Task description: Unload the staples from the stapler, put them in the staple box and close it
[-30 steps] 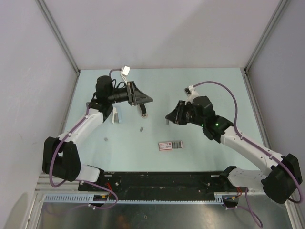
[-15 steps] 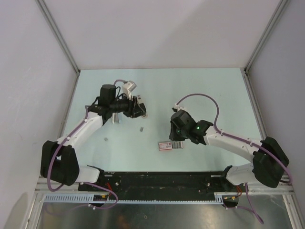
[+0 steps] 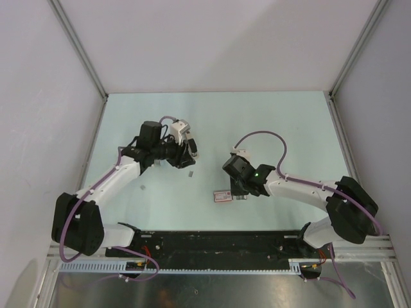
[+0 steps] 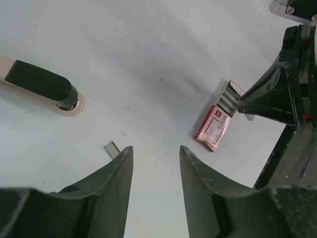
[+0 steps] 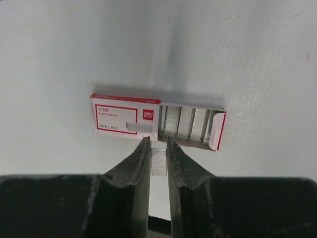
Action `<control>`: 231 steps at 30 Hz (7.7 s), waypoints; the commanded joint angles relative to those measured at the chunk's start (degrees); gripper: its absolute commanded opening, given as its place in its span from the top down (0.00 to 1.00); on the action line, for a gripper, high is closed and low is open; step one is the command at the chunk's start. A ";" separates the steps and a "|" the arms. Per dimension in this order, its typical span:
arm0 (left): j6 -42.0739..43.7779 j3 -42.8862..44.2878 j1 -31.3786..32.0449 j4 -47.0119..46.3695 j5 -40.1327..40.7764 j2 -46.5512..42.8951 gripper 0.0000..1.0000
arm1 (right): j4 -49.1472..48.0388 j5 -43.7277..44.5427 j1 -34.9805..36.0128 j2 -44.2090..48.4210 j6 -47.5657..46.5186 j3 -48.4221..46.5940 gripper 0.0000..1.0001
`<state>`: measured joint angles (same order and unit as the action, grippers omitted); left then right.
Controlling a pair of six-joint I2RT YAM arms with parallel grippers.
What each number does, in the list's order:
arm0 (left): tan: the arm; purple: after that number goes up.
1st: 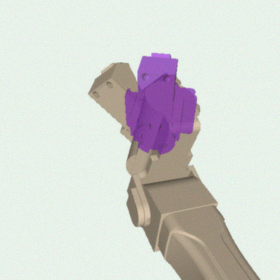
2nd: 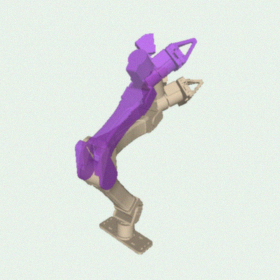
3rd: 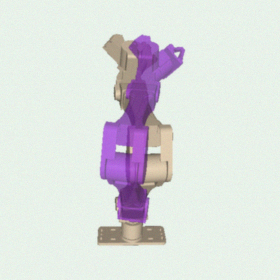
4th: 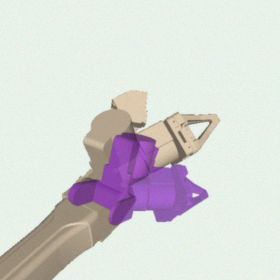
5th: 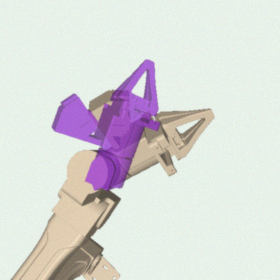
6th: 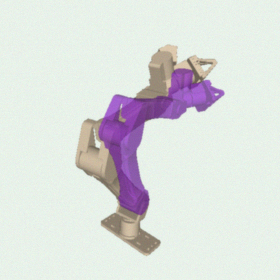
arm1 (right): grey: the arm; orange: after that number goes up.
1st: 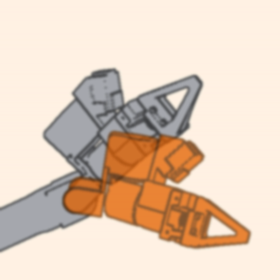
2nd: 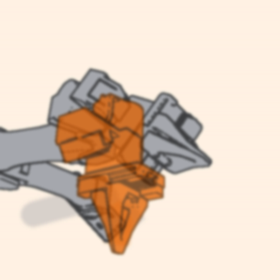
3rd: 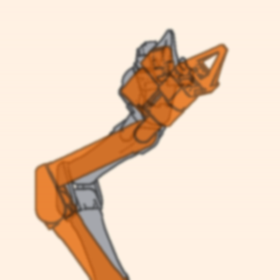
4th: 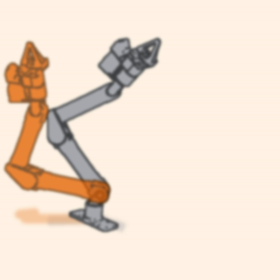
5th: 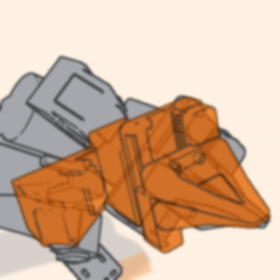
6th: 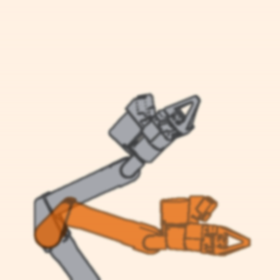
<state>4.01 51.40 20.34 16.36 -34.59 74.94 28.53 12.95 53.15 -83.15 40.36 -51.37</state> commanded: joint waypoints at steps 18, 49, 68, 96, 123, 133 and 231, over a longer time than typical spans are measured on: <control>5.00 -0.99 1.12 0.56 -1.47 -3.00 0.54 | -3.02 6.81 0.29 -4.34 0.91 -1.84 0.83; 5.13 -1.52 1.28 0.60 -2.36 -3.26 0.55 | -3.35 7.83 0.57 -6.60 0.79 -1.44 0.84; 5.11 -1.67 1.37 0.67 -2.61 -3.61 0.55 | -4.43 8.10 0.57 -7.31 0.58 -0.22 0.84; 4.78 -1.57 1.37 0.64 -2.93 -3.48 0.55 | -5.72 7.79 0.63 -7.40 0.58 1.28 0.81; 4.80 -1.68 1.49 0.65 -3.12 -3.35 0.55 | -6.26 7.89 -1.34 -5.14 -1.86 1.22 0.81; 4.76 -1.61 1.46 0.69 -3.44 -3.13 0.55 | -6.97 7.43 -0.71 -6.35 -1.65 1.28 0.81; 23.24 -2.01 19.05 2.17 8.27 14.88 0.57 | -10.02 3.28 -3.77 -7.53 -2.99 2.52 1.00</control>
<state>26.13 46.24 38.65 19.05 -26.85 89.32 18.09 15.09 48.97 -90.78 36.42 -49.50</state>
